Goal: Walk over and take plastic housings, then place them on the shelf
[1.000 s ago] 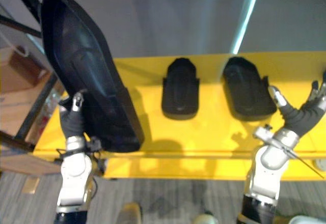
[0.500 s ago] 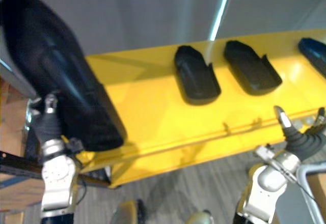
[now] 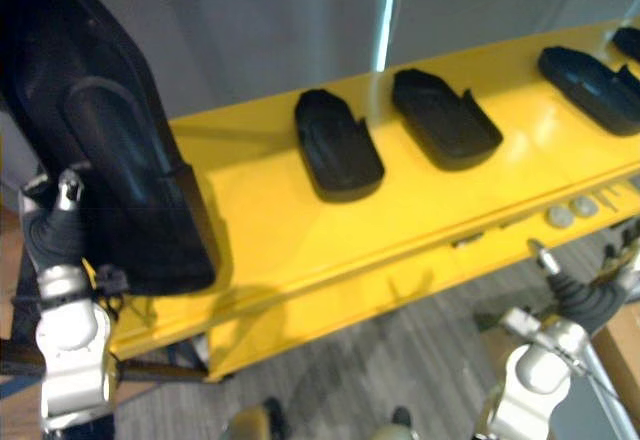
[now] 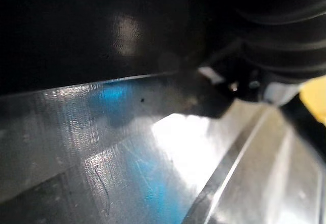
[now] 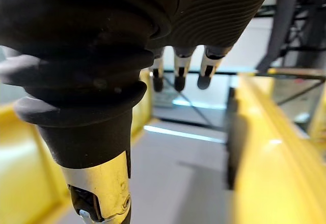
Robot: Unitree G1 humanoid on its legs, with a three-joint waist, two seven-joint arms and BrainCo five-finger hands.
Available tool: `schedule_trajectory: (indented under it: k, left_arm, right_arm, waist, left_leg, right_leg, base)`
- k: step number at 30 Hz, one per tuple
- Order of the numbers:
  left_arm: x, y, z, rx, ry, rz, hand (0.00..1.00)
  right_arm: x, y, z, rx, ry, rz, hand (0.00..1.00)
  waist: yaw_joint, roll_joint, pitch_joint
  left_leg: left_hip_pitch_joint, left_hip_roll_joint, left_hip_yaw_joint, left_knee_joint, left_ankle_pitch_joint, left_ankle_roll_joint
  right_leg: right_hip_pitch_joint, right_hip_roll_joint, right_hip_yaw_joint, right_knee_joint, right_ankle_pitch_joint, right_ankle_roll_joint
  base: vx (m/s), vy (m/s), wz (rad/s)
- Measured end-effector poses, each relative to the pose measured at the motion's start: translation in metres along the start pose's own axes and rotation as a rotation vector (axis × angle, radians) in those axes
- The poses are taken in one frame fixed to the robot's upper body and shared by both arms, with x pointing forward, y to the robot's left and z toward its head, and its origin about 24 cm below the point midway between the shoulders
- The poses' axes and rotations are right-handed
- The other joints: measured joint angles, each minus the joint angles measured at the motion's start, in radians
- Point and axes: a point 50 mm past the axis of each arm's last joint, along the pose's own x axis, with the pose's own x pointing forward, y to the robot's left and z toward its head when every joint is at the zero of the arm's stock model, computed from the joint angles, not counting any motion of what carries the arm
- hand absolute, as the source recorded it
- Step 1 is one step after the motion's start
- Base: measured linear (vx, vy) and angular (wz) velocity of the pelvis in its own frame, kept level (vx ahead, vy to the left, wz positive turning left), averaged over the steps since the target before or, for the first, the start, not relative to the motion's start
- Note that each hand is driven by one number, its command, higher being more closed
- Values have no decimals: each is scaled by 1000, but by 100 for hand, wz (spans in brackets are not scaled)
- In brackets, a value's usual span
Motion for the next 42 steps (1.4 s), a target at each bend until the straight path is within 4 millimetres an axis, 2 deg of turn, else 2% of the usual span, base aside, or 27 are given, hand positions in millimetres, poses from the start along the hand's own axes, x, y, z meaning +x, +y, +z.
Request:
schedule_trajectory:
  k: [2,3,5,7,8,10,12,14,20,27,30,32,36,42]
  left_arm:
    - [12,0,-9,27,31,-5,100]
    - [15,-1,-11,32,39,-7,100]
    - [30,-4,-20,47,80,-9,100]
    - [41,-9,-26,44,114,-8,100]
    - [50,-9,-31,65,141,-17,100]
    - [58,-11,-35,92,163,-40,100]
    - [76,-18,-37,111,191,-67,100]
    - [86,-20,-40,122,219,-78,100]
    - [112,-23,-57,180,344,-148,100]
    - [122,-23,-65,203,429,-189,100]
    - [127,-25,-62,195,428,-186,100]
    - [135,-25,-53,188,400,-179,100]
    - [148,-15,-40,214,361,-157,100]
    - [161,-8,-32,203,363,-123,100]
  right_arm:
    - [-29,-22,-62,-34,311,-55,0]
    - [-38,-30,-76,-46,387,-71,0]
    - [-82,-60,-124,-98,690,-140,0]
    - [-112,-80,-145,-104,864,-197,0]
    - [-140,-91,-160,-95,1014,-232,0]
    - [-160,-97,-168,-83,1113,-247,0]
    - [-191,-100,-176,-66,1254,-229,0]
    - [-203,-98,-179,-36,1311,-209,0]
    - [-216,-95,-185,2,1415,-128,0]
    - [-210,-91,-187,20,1427,-104,0]
    - [-201,-80,-188,39,1408,-63,0]
    - [-193,-67,-189,58,1391,-29,0]
    - [-186,-58,-190,67,1375,-3,0]
    - [-177,-48,-190,69,1354,31,0]
  waist:
    - [-17,8,-11]
    - [-21,12,-13]
    - [-25,21,-21]
    - [-32,27,-25]
    - [-45,28,-25]
    - [-50,28,-25]
    - [-61,28,-26]
    - [-69,29,-26]
    - [-76,30,-25]
    - [-78,29,-23]
    - [-77,26,-9]
    - [-76,22,31]
    - [-75,13,79]
    - [-72,10,136]
  left_leg:
    - [23,-1,5,-40,15,-5]
    - [28,-2,7,-50,19,-5]
    - [51,-2,27,-74,26,-7]
    - [54,-2,28,-78,28,-8]
    - [66,-1,35,-87,31,-10]
    - [81,1,49,-93,31,-11]
    - [87,1,52,-99,38,-11]
    - [89,1,51,-99,43,-10]
    - [90,0,49,-106,64,-10]
    - [101,-15,43,-183,126,-11]
    - [99,-16,37,-200,144,-11]
    - [95,-18,26,-206,154,-9]
    - [60,-21,15,-221,179,-7]
    - [20,-25,-11,-238,201,-6]
  right_leg:
    - [1,4,1,0,10,-14]
    - [0,6,1,-1,14,-20]
    - [0,5,11,-4,16,-22]
    - [0,6,12,-4,16,-22]
    - [2,8,22,-4,16,-22]
    - [3,8,32,-4,16,-22]
    - [4,8,33,-1,16,-22]
    - [4,9,33,1,16,-22]
    - [4,10,32,1,12,-25]
    - [-7,10,29,2,-4,-36]
    - [-16,12,28,10,-5,-36]
    - [-22,12,24,20,-7,-37]
    - [-57,12,6,30,-6,-36]
    - [-94,13,-4,48,-5,-36]
  base:
    - [41,-11,-2]
    - [34,0,-12]
    - [27,-4,-20]
    - [12,-1,-9]
    - [2,7,-15]
    - [-24,0,-20]
    - [-58,0,-9]
    - [-57,4,0]
    - [-87,-8,0]
    - [-68,-24,6]
    - [-56,-17,6]
    - [-65,-5,9]
    - [-51,-2,14]
    - [0,0,14]
